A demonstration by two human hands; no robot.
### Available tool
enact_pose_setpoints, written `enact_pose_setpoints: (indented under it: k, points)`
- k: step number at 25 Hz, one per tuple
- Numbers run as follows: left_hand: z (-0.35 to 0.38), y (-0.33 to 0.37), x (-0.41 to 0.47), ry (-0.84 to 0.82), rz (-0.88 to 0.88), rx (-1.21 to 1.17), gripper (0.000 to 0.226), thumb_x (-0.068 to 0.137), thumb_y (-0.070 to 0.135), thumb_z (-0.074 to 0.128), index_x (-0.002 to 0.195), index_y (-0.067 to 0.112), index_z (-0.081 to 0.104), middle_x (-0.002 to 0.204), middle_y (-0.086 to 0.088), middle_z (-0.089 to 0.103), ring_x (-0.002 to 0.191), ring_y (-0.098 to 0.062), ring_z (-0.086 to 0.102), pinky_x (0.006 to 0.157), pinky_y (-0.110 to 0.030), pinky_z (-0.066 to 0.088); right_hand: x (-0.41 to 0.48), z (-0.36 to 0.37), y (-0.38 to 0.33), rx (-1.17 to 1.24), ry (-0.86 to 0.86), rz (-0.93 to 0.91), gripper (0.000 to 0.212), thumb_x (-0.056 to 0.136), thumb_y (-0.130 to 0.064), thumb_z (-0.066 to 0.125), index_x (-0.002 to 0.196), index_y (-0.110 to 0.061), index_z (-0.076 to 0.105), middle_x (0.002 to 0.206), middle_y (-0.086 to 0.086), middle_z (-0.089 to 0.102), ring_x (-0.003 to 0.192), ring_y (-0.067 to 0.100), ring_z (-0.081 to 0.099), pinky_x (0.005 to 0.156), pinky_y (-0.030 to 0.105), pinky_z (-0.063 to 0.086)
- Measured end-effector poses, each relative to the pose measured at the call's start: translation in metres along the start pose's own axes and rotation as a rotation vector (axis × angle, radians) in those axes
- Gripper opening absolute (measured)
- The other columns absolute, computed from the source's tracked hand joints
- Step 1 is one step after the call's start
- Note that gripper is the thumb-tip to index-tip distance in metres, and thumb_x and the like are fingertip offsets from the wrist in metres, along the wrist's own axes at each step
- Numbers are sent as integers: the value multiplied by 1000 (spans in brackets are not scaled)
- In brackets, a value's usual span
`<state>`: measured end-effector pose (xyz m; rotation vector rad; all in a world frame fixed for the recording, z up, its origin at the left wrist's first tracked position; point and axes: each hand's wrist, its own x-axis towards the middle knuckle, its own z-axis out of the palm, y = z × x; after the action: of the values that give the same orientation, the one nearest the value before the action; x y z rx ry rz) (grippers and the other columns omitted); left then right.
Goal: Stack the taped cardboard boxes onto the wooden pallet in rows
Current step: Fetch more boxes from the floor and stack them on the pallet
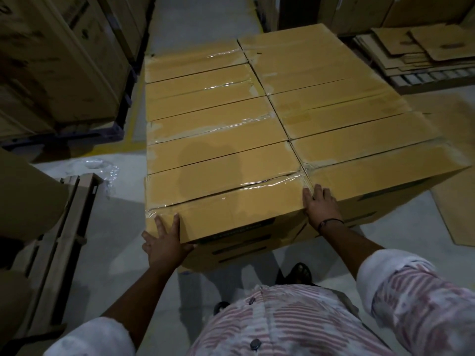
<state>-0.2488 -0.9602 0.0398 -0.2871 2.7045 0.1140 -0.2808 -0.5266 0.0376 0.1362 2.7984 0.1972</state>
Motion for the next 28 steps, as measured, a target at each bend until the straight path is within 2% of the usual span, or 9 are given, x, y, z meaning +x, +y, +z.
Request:
enact_pose_setpoints:
  k: [3, 5, 8, 12, 15, 18, 21, 25, 28]
  points:
    - [3, -3, 0, 20, 7, 24, 115, 79, 77, 66, 160, 44, -9, 168, -15, -21, 145, -62, 6, 114, -70, 26, -1, -1, -1, 15, -5, 2, 76, 97, -11, 54, 159, -14, 10, 162, 27, 13, 146, 49, 19, 118, 54, 31]
    - [2, -6, 0, 36, 16, 20, 114, 78, 75, 68, 160, 44, -5, 168, -16, -15, 143, -61, 11, 113, -69, 29, -1, -3, -4, 66, -33, 16, 78, 96, -16, 56, 158, -14, 10, 162, 27, 12, 146, 48, 18, 118, 56, 30]
    - [-2, -5, 1, 65, 14, 65, 114, 75, 72, 74, 161, 40, 5, 167, -21, -7, 141, -62, 16, 114, -71, 24, 1, -12, -12, 170, -84, 36, 87, 92, -38, 64, 157, -13, 11, 163, 24, 5, 147, 48, 11, 120, 56, 23]
    - [-7, 13, 3, 101, 35, 156, 116, 70, 70, 79, 157, 24, 15, 167, -23, -8, 143, -62, 14, 116, -72, 13, 2, -28, -36, 162, -84, -163, 102, 83, -56, 70, 156, -15, 13, 166, 17, -1, 151, 44, 3, 123, 55, 14]
    - [-9, 28, 14, 61, 176, 86, 129, 71, 62, 83, 161, 17, 2, 170, -17, 0, 150, -54, 12, 121, -67, 15, 7, -40, -67, 159, -119, -317, 112, 80, -64, 71, 159, -16, 8, 168, 12, -5, 153, 39, -1, 124, 55, 9]
    - [-8, 36, 24, 43, 275, 143, 137, 72, 65, 81, 162, 16, -11, 170, -19, -7, 154, -50, -4, 124, -64, 8, 15, -48, -103, 93, -152, -453, 120, 77, -72, 69, 161, -18, 2, 169, 9, -10, 154, 35, -6, 125, 54, 3]
    - [-5, 45, 23, 32, 264, 207, 136, 76, 65, 77, 161, 15, -16, 168, -21, -17, 153, -50, -14, 123, -63, 1, 21, -57, -135, -17, -164, -558, 122, 77, -71, 69, 161, -19, -3, 169, 8, -12, 155, 32, -9, 125, 53, -1]
    - [-6, 54, 21, 24, 299, 248, 130, 81, 55, 78, 161, 13, -16, 169, -17, -16, 156, -44, -7, 126, -59, 4, 25, -60, -166, -60, -188, -622, 123, 77, -67, 73, 161, -18, -3, 169, 7, -10, 155, 30, -8, 125, 54, 0]
    - [-6, 51, 24, 19, 317, 237, 130, 81, 55, 78, 161, 14, -15, 170, -16, -14, 157, -40, -2, 126, -56, 6, 24, -52, -165, -80, -198, -621, 123, 79, -65, 72, 161, -16, -6, 169, 7, -14, 156, 29, -7, 125, 54, 3]
